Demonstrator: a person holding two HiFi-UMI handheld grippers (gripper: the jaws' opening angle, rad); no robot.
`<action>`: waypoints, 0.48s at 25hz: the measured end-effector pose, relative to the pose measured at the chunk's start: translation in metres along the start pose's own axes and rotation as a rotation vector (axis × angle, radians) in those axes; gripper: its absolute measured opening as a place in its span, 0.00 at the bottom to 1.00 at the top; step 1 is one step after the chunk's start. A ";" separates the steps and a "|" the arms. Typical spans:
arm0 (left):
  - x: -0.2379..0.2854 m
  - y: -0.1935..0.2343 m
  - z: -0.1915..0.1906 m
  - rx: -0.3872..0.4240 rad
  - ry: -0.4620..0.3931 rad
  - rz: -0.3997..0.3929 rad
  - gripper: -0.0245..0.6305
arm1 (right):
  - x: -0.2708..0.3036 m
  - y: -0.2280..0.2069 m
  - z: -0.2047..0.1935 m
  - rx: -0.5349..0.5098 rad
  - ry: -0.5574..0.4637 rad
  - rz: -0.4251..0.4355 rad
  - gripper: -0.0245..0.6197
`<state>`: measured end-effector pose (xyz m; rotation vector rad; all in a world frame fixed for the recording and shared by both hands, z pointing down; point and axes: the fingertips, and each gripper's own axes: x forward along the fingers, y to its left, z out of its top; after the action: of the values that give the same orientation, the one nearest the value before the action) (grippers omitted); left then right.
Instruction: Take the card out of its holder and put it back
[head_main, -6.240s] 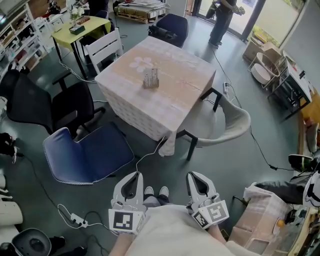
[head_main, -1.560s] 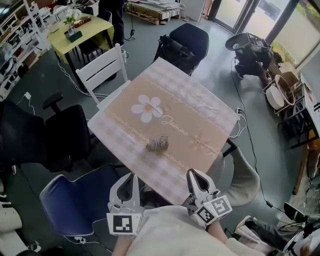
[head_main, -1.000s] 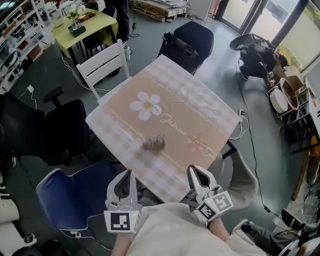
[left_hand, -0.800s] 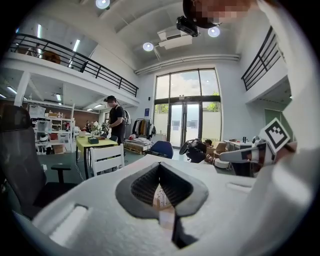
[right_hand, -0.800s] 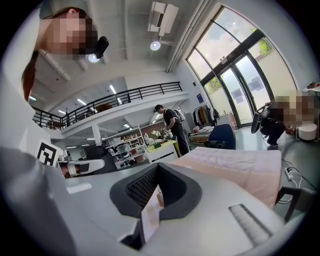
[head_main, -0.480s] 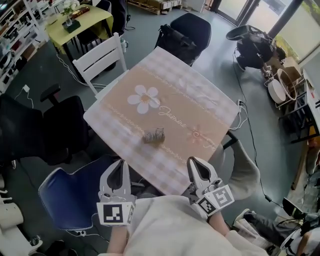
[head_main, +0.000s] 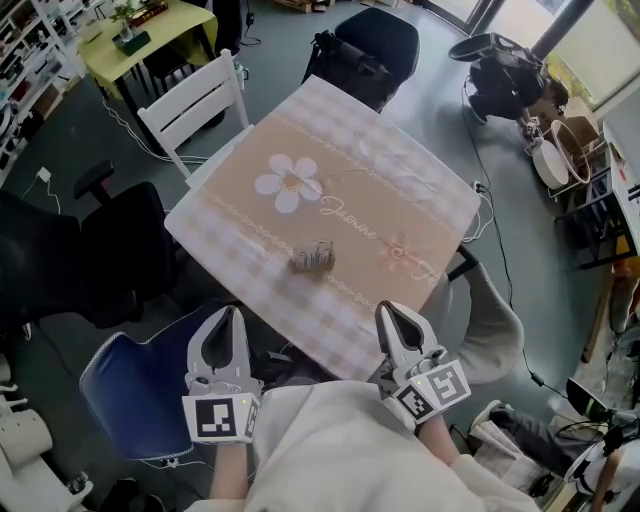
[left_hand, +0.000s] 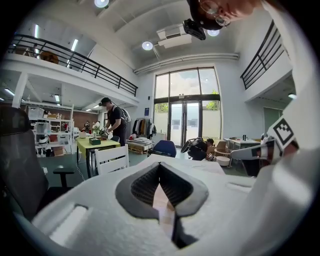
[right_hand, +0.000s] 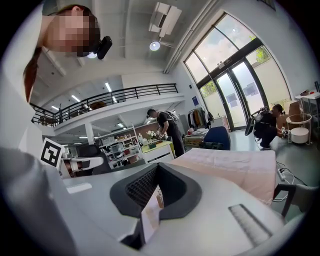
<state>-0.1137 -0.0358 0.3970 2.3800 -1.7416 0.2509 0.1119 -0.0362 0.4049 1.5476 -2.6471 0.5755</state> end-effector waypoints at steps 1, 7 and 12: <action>0.001 -0.001 0.000 -0.003 0.000 -0.008 0.04 | 0.001 0.001 0.000 0.001 0.000 -0.002 0.04; 0.008 -0.016 -0.003 -0.020 0.006 -0.067 0.04 | 0.003 -0.001 0.000 -0.011 0.003 -0.007 0.04; 0.008 -0.021 -0.006 -0.027 0.011 -0.080 0.04 | 0.024 -0.008 -0.006 -0.047 0.027 0.068 0.08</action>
<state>-0.0914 -0.0357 0.4036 2.4180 -1.6305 0.2279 0.1051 -0.0582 0.4173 1.4318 -2.6821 0.5297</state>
